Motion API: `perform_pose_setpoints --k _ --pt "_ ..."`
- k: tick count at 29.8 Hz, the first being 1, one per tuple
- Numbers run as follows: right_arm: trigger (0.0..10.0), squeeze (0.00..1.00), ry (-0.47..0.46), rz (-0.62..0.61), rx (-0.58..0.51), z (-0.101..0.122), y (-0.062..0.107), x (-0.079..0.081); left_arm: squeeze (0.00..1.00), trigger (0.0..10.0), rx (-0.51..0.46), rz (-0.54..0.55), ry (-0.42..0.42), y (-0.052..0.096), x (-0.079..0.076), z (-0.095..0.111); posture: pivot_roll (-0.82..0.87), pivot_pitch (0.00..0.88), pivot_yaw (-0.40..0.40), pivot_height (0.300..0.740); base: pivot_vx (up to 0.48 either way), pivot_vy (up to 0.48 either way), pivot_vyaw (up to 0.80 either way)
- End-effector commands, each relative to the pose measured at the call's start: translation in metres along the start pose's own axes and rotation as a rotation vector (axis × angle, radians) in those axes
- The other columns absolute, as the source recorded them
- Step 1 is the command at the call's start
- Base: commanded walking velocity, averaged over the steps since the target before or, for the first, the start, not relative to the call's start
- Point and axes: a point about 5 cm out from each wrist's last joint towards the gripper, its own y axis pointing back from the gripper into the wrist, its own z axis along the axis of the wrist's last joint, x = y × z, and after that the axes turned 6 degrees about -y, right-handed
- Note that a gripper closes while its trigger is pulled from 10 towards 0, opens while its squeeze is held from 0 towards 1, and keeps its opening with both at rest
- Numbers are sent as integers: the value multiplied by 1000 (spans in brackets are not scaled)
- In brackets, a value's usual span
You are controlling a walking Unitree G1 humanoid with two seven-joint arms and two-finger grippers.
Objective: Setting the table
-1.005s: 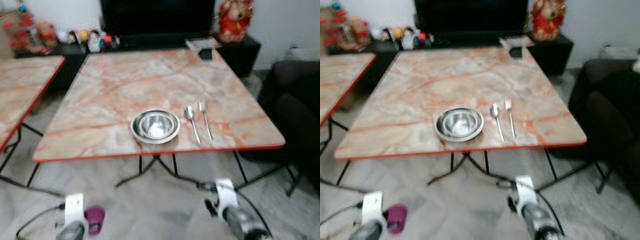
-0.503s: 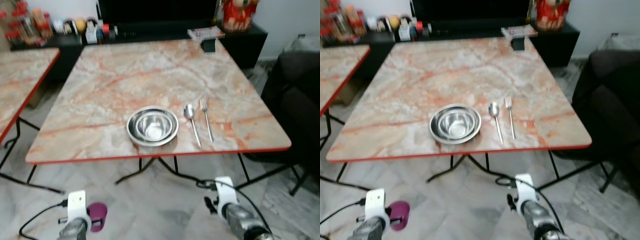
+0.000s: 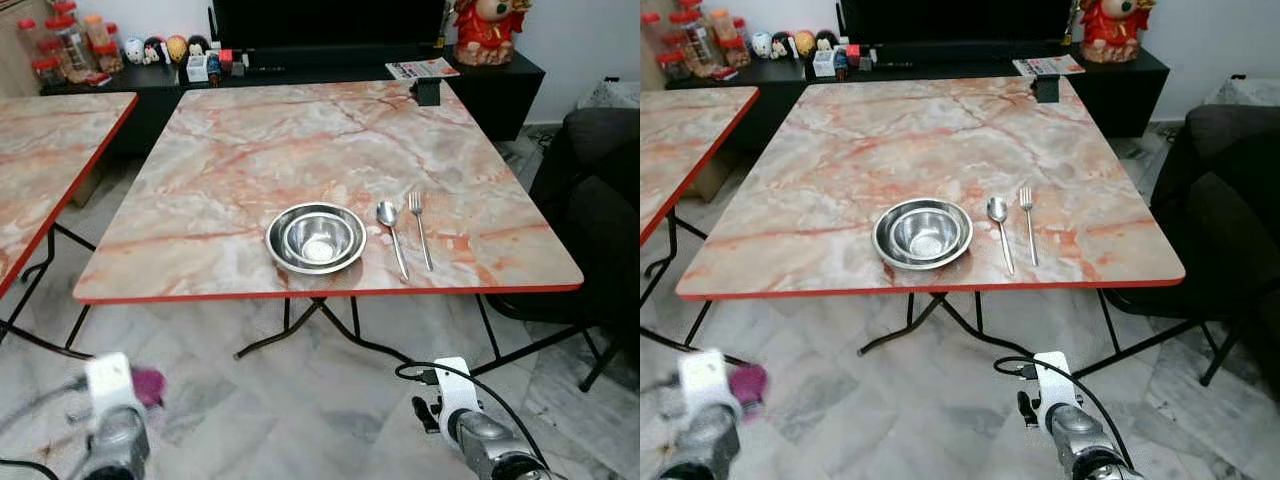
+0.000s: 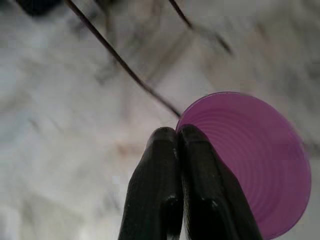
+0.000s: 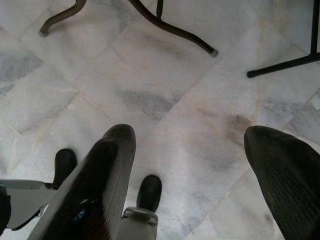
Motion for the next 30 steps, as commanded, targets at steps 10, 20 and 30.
perform_pose_setpoints --k 10,20,30 --pt "10000 0 18 3 12 0 0 -1 0 10000 -333 293 -73 11 22 77 3 76 15 740 0 0 0" --pt "10000 0 13 2 10 0 0 -1 0 10000 -610 -135 123 30 -42 166 -2 71 15 740 0 0 0" --pt "10000 0 6 -1 8 -1 0 -2 0 10000 -406 -601 359 50 -120 193 -11 74 7 740 0 0 0"
